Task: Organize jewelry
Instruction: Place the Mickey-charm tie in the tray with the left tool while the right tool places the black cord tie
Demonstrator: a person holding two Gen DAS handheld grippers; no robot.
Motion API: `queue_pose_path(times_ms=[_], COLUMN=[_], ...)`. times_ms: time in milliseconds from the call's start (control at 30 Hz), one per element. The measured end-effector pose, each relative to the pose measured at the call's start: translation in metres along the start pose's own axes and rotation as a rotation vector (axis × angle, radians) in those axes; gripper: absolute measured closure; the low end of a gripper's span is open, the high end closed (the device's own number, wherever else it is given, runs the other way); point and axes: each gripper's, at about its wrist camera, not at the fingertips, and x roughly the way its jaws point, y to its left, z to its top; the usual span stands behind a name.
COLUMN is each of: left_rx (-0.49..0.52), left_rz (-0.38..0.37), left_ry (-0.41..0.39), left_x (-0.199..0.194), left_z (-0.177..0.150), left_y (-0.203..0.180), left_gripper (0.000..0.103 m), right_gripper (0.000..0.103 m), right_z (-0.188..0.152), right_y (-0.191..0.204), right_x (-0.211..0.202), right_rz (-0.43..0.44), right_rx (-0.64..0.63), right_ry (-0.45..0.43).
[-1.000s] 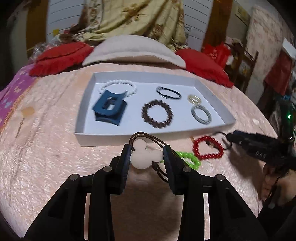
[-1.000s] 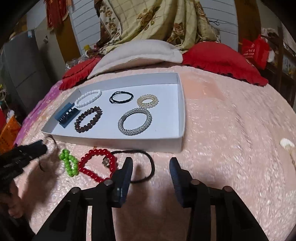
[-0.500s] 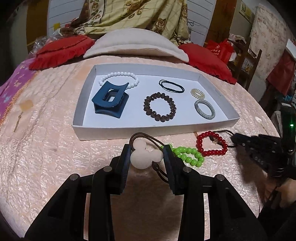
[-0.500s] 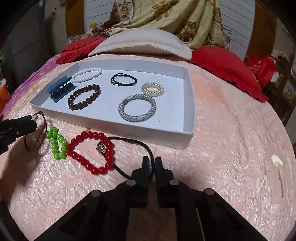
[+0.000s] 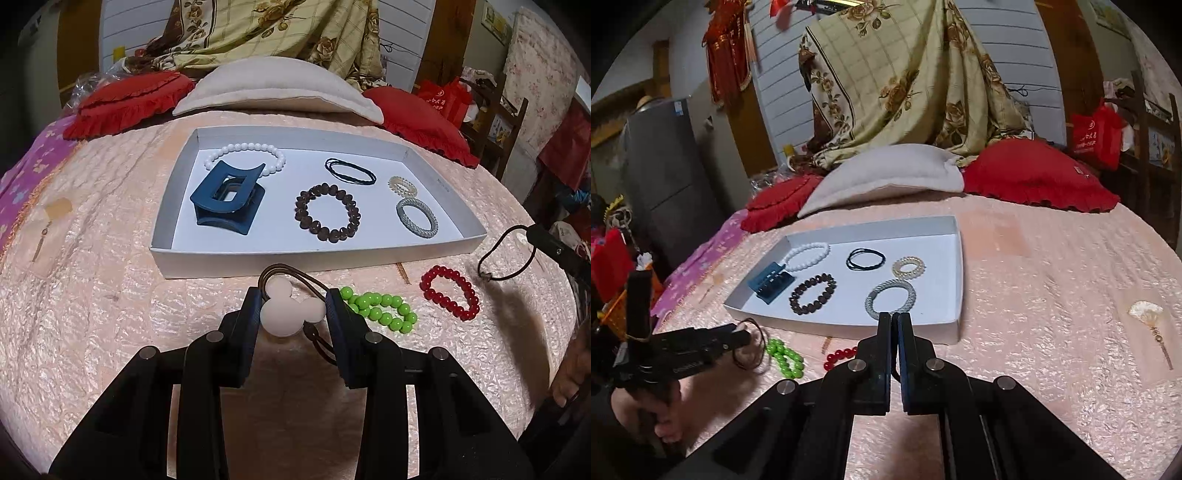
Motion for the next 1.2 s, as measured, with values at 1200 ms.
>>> queue_pose_path(times_ms=[1200], left_rx=[0.033], left_rz=[0.044], left_ry=[-0.016], left_x=[-0.010], left_z=[-0.003], left_y=[-0.004], left_gripper=[0.069], right_gripper=[0.100], right_z=[-0.004], right_y=[0.030], right_x=[0.007], right_rz=[0.064], right_rx=[-0.018], right_ry=[0.045])
